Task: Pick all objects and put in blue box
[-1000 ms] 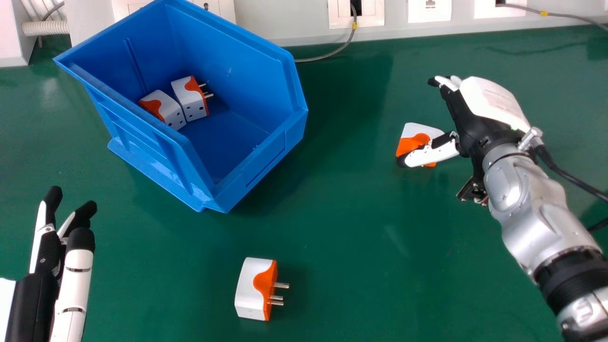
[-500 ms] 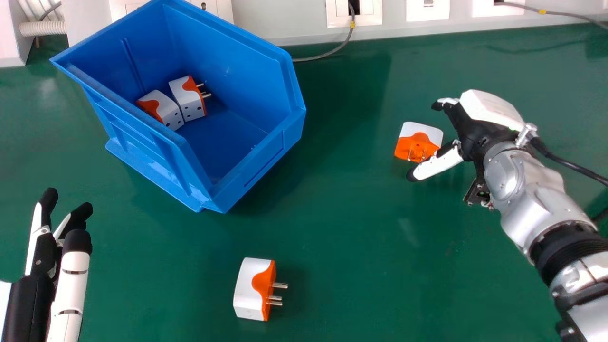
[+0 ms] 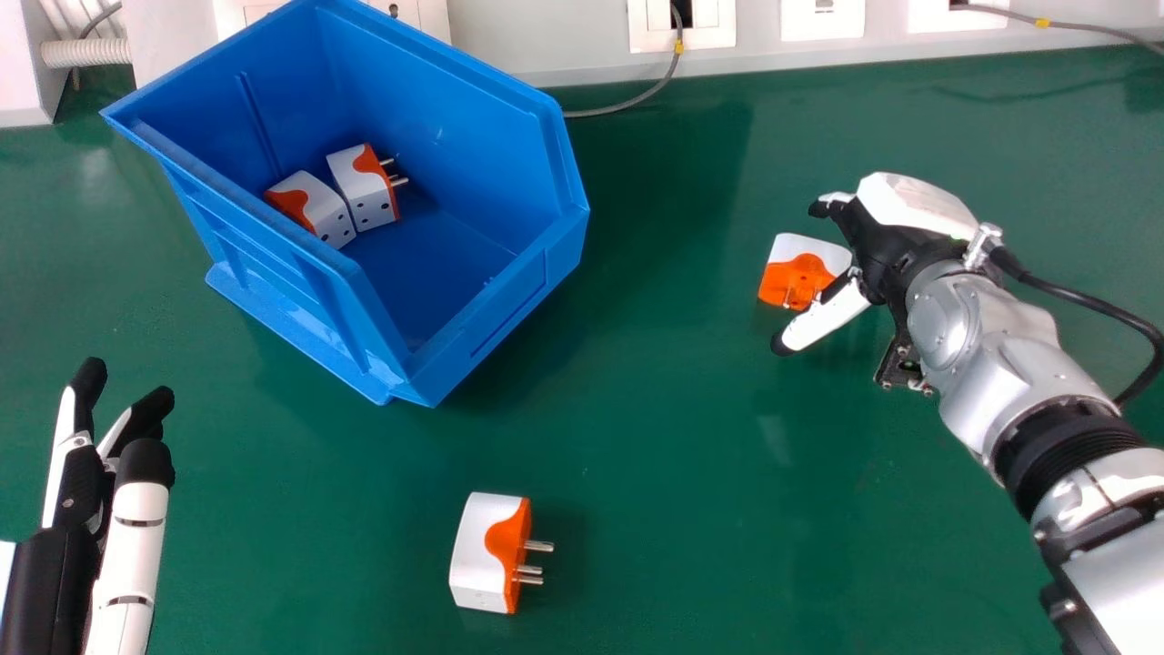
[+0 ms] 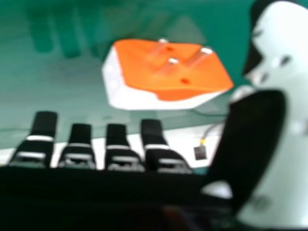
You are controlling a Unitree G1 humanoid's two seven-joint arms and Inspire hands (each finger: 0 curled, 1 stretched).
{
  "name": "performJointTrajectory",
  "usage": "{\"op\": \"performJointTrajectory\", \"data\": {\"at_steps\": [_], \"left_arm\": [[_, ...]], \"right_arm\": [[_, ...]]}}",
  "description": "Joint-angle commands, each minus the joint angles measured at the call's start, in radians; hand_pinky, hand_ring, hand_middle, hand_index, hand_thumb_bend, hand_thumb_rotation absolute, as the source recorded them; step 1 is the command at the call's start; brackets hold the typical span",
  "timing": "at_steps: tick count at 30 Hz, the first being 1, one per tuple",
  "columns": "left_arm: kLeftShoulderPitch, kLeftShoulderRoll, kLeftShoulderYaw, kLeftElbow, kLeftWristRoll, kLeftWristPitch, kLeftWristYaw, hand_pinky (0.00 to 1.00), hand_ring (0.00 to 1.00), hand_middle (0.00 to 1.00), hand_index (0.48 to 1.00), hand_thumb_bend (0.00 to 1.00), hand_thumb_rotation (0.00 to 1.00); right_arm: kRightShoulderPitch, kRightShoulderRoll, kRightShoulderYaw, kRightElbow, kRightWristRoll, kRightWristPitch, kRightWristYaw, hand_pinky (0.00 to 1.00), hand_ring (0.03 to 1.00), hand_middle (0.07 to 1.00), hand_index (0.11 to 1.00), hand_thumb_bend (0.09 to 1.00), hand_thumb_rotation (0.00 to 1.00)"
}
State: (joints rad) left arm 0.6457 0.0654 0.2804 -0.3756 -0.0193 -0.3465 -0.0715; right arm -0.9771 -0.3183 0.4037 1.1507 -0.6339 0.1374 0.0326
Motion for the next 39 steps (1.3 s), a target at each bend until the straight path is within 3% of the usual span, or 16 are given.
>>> {"op": "performJointTrajectory", "data": {"at_steps": [1,8,17,28,36,37,39], "left_arm": [[0.013,0.002,0.004,-0.011,-0.007,-0.021,-0.004,0.88,0.93,0.91,0.988,0.51,1.0],[0.028,0.0,0.008,-0.029,-0.002,-0.015,-0.005,0.88,0.93,0.91,0.987,0.51,1.0],[0.039,-0.001,0.017,-0.019,0.001,-0.024,-0.001,0.87,0.92,0.91,0.985,0.51,1.0],[0.073,-0.008,0.019,-0.056,-0.01,-0.009,-0.004,0.85,0.91,0.9,0.977,0.54,0.98],[0.077,-0.013,0.024,-0.037,-0.015,-0.029,-0.007,0.85,0.91,0.9,0.974,0.54,0.98],[0.079,-0.014,0.024,-0.037,-0.014,-0.03,-0.007,0.85,0.91,0.9,0.973,0.54,0.98],[0.085,-0.016,0.024,-0.043,-0.011,-0.031,-0.006,0.84,0.91,0.9,0.972,0.55,0.97]], "right_arm": [[-0.059,-0.006,0.004,-0.001,0.001,0.0,0.006,0.85,0.941,0.934,0.878,0.649,0.22],[-0.073,0.007,0.008,0.021,0.005,0.009,0.002,0.84,0.936,0.931,0.874,0.648,0.22],[-0.078,0.014,0.006,0.037,0.012,0.01,0.013,0.75,0.875,0.904,0.863,0.649,0.2],[-0.079,0.013,0.015,0.044,0.004,0.012,0.035,0.68,0.798,0.844,0.858,0.65,0.14],[-0.084,0.011,0.021,0.05,0.008,0.013,0.042,0.66,0.777,0.826,0.855,0.649,0.14],[-0.084,0.012,0.021,0.05,0.009,0.013,0.041,0.65,0.761,0.811,0.855,0.642,0.13],[-0.087,0.015,0.016,0.054,0.014,0.017,0.041,0.55,0.63,0.693,0.855,0.609,0.08]]}}
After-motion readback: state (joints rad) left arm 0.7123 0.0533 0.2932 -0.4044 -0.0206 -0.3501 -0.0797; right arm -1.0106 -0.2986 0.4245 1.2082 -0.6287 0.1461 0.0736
